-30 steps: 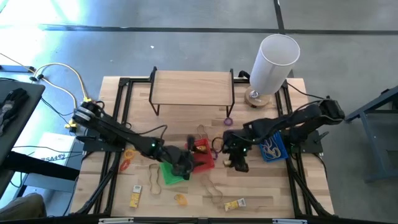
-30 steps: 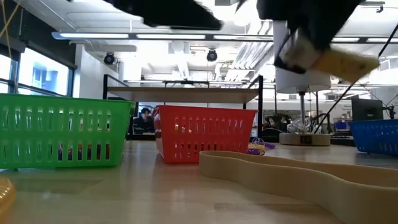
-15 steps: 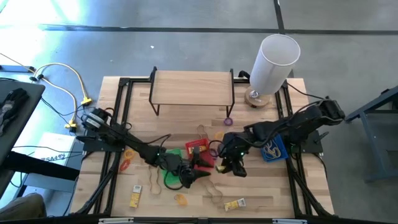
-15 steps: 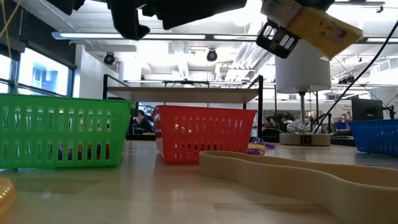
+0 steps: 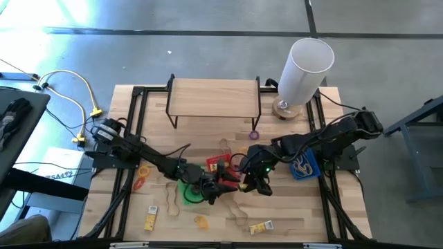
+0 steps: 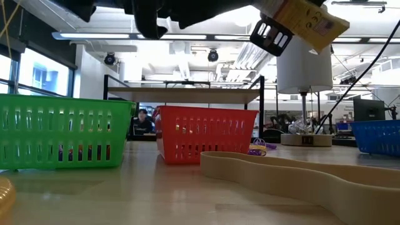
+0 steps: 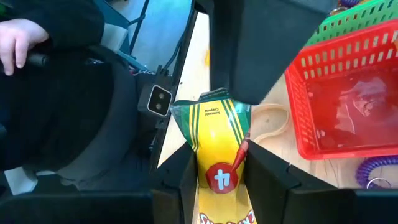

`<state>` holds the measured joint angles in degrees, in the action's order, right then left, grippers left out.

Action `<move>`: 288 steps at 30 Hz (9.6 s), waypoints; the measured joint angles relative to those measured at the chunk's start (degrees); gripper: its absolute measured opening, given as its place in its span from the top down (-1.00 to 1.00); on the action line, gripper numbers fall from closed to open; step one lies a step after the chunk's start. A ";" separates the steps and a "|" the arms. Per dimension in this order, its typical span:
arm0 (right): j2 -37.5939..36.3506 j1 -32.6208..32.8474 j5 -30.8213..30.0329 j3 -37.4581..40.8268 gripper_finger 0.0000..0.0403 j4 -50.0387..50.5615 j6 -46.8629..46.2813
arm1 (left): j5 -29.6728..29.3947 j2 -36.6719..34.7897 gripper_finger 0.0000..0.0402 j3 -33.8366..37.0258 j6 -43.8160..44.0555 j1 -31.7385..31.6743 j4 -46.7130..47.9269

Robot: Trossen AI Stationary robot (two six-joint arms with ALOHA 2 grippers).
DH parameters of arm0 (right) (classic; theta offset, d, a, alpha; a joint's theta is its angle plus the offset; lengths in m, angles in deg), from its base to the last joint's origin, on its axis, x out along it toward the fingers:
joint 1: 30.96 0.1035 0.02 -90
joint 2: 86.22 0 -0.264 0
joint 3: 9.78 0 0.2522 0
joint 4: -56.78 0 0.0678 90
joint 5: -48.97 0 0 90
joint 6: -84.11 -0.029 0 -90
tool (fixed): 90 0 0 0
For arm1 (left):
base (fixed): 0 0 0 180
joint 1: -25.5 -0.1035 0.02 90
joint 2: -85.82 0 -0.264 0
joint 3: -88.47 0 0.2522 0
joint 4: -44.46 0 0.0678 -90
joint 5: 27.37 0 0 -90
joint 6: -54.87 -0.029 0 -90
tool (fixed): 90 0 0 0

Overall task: Pick & Place Office Desk Supplies
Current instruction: Put the yellow crayon box into the red bin, then put the yellow spring keychain into the green bin

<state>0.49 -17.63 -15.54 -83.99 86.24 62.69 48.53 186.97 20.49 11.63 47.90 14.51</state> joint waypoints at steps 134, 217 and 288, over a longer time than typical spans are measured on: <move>-1.22 8.94 -30.05 0.50 -0.48 15.39 -2.81 | 17.78 -5.62 0.62 -2.46 77.76 -13.56 44.84; 9.50 -0.69 -48.71 13.85 -0.42 -4.14 13.73 | -9.95 -17.30 -0.01 -2.45 54.07 -4.97 50.85; 4.03 -1.29 -48.71 13.89 0.98 -3.77 9.53 | -10.04 -17.20 -0.01 -2.36 53.99 -4.97 48.97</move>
<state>4.52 -18.92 -64.25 -70.10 82.47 72.22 38.50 169.76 18.13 65.61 42.93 63.48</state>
